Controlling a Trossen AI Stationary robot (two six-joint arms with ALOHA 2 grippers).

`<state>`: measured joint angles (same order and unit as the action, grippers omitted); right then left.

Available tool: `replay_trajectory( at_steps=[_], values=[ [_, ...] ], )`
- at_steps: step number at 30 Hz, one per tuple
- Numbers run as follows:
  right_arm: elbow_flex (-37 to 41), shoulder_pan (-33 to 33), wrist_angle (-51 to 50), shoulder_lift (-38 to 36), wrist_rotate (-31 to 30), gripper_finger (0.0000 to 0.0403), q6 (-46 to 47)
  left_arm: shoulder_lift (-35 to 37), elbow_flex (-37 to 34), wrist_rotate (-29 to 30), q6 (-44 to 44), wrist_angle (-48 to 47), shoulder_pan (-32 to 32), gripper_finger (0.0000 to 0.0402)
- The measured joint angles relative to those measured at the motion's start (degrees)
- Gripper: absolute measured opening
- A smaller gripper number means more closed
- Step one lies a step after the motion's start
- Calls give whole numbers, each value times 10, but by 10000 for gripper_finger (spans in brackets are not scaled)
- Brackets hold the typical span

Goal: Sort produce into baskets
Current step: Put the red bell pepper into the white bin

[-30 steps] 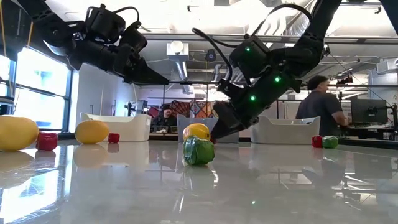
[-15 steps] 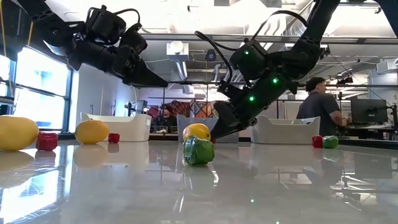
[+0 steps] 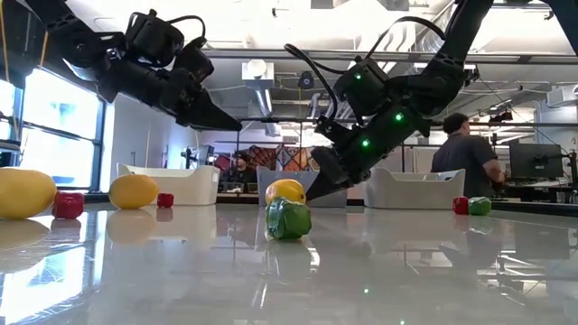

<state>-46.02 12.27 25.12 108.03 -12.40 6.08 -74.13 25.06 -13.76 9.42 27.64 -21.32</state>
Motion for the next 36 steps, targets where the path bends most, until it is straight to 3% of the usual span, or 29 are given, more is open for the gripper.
replay_trajectory(
  at_steps=[8,16,21,25,36],
  values=[
    [0,0,-3,-40,0,1,-22,0,0,10,104,0,14,12],
    [0,0,-11,-78,5,0,-36,0,0,33,128,0,51,80],
    [0,-7,38,-81,29,0,-36,0,0,122,128,0,80,131],
    [0,-16,91,-81,44,0,-37,0,0,167,113,0,92,167],
    [0,-35,178,-81,67,0,-51,-7,0,151,-2,33,95,223]
  ],
)
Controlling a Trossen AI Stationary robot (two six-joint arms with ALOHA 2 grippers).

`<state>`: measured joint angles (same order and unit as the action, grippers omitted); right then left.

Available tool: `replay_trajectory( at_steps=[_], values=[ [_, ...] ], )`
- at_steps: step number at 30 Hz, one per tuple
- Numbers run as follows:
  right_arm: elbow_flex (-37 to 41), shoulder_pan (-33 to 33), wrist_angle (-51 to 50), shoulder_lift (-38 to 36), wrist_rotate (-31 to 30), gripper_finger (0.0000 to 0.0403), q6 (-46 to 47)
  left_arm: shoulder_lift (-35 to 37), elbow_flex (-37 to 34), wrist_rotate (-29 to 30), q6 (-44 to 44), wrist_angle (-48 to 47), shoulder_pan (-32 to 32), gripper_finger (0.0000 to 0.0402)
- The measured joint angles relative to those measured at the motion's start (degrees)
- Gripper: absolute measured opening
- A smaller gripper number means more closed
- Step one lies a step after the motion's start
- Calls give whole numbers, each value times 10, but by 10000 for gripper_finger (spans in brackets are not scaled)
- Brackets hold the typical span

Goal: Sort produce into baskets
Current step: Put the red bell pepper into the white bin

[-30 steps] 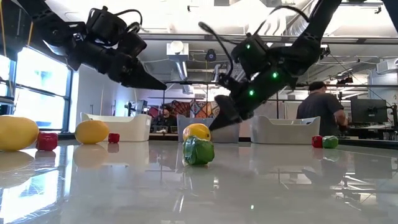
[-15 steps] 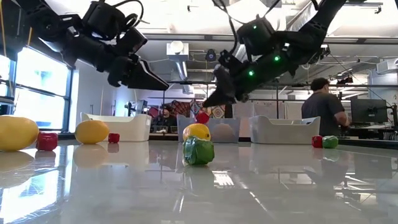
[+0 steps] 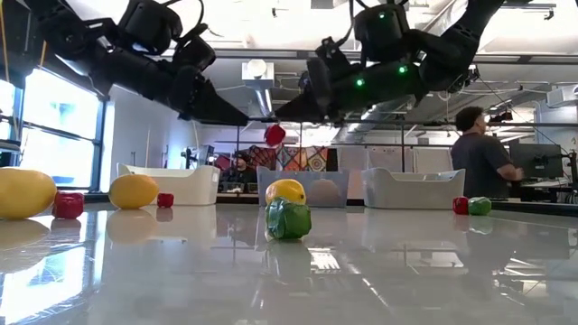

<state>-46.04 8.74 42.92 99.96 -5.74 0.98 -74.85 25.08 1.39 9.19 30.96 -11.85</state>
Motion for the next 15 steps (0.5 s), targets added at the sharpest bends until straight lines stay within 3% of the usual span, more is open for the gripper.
replay_trajectory(
  at_steps=[15],
  values=[
    [0,-11,28,0,2,0,-15,-117,66,19,-43,30,8,225]
  ],
)
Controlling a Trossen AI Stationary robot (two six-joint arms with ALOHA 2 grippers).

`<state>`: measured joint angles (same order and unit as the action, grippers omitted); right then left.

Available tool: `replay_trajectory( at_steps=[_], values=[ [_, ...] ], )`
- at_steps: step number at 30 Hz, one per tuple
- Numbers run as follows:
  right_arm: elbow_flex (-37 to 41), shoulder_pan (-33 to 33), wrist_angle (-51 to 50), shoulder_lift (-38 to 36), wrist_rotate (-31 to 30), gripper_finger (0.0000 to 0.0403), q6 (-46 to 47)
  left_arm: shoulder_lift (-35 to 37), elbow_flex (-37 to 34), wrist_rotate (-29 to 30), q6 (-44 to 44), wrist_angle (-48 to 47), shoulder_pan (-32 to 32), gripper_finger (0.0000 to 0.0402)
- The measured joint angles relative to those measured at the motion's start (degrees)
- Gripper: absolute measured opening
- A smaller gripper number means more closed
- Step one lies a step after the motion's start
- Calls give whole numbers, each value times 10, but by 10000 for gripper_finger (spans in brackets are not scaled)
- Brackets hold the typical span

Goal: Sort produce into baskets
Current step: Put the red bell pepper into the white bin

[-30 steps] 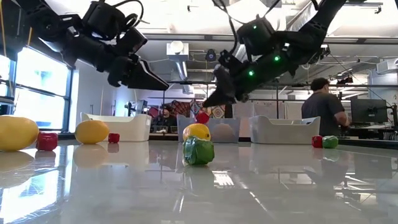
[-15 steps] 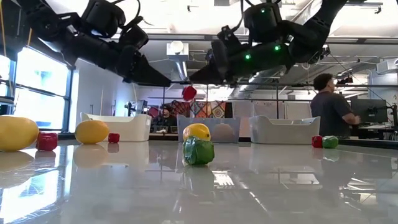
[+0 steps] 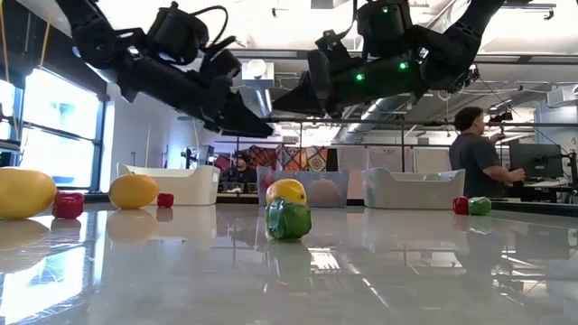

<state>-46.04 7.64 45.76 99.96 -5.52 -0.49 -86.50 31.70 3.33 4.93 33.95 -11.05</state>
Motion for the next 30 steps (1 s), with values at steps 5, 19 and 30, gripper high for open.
replay_trajectory(
  at_steps=[5,19,30],
  values=[
    [0,-1,-17,0,-1,0,-19,-25,13,-14,10,-14,0,225],
    [0,14,-85,0,-4,0,-26,39,13,24,-25,-200,-61,225],
    [0,15,-104,0,-4,0,-36,-33,49,16,22,-198,-59,226]
  ],
)
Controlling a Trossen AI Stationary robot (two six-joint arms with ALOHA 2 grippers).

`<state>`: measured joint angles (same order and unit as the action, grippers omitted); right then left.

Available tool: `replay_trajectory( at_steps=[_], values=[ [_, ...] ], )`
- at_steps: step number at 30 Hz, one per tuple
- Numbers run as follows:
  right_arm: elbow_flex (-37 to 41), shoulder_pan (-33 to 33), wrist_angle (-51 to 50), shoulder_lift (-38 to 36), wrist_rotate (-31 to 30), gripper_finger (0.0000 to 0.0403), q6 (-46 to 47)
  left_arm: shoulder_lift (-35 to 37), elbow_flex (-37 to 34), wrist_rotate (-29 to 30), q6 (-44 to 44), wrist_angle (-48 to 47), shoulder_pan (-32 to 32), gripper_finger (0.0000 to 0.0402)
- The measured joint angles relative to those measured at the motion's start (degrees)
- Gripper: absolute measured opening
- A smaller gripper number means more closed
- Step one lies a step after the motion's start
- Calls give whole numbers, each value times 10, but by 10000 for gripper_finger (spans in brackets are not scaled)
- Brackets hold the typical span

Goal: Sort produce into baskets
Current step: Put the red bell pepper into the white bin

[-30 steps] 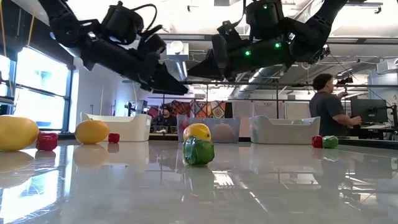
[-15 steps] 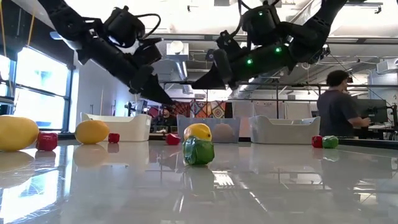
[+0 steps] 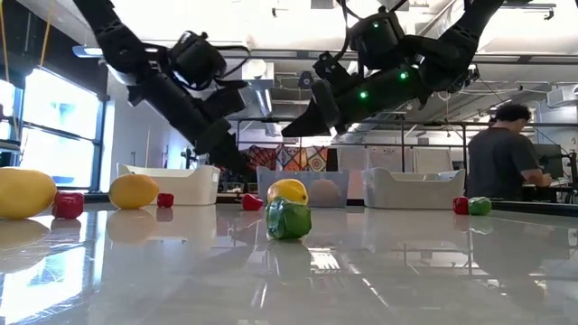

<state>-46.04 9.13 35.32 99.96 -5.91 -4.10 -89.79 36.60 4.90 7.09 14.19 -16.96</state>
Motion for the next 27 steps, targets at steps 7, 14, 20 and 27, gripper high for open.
replay_trajectory(
  at_steps=[7,14,20,27],
  values=[
    [0,0,-6,0,0,0,-9,-65,68,8,28,-70,-9,226],
    [0,0,-16,0,0,0,-9,-102,102,10,41,-130,-18,226],
    [0,0,-17,0,1,0,-11,-103,102,0,45,-130,-18,225],
    [0,0,-17,0,1,0,-13,-103,102,-23,55,-135,-18,194]
  ],
)
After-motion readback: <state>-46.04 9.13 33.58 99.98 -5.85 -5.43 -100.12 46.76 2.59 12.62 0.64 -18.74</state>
